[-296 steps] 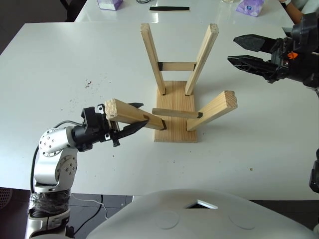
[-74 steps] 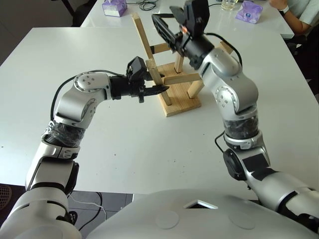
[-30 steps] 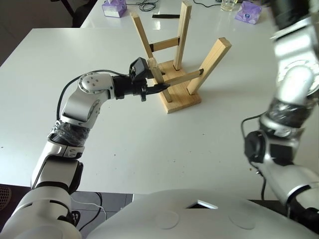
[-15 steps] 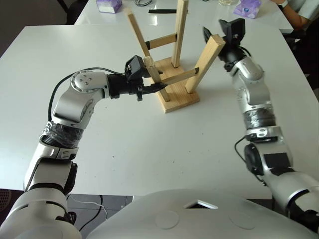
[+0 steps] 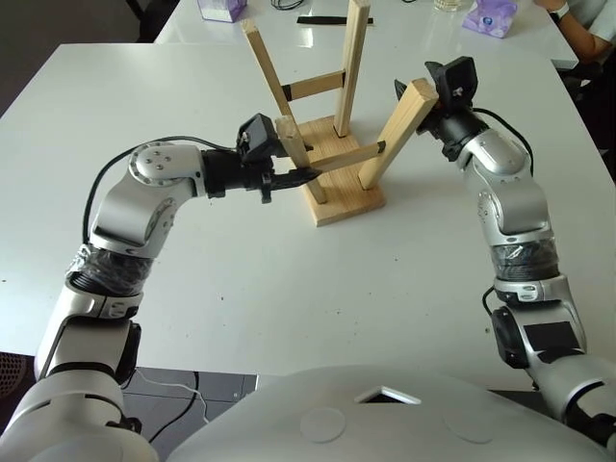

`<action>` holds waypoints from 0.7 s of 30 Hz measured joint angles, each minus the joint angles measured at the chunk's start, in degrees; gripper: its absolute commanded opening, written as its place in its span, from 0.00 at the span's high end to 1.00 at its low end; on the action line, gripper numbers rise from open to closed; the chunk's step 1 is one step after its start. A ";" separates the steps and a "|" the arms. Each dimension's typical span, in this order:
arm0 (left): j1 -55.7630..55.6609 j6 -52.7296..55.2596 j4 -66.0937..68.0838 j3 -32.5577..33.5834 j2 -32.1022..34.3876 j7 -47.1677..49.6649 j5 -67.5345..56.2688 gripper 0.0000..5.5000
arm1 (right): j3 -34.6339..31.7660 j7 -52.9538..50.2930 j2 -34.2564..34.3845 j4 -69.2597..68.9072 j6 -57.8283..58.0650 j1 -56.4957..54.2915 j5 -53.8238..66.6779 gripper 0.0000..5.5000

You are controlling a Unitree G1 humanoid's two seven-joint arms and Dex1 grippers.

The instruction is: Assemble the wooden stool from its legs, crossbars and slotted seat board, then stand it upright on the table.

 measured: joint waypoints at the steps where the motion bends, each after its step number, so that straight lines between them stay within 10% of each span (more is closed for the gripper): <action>1: 0.14 0.19 -0.35 0.01 0.03 0.25 -0.01 0.63 | -1.73 -1.68 -2.90 3.55 -1.46 -0.03 -2.41 0.48; 8: 0.72 1.42 -1.49 0.59 0.37 1.50 -0.11 0.63 | -6.43 -8.55 -10.10 10.31 -6.36 -0.60 -10.28 0.48; 13: 1.54 1.26 -2.28 1.90 0.65 2.40 -0.75 0.63 | 2.11 -7.35 8.97 -2.02 2.60 -0.27 -1.04 0.48; 21: 4.76 4.93 -8.87 2.94 0.81 5.35 -1.90 0.63 | 0.99 -7.27 8.32 -11.22 15.36 2.80 4.72 0.48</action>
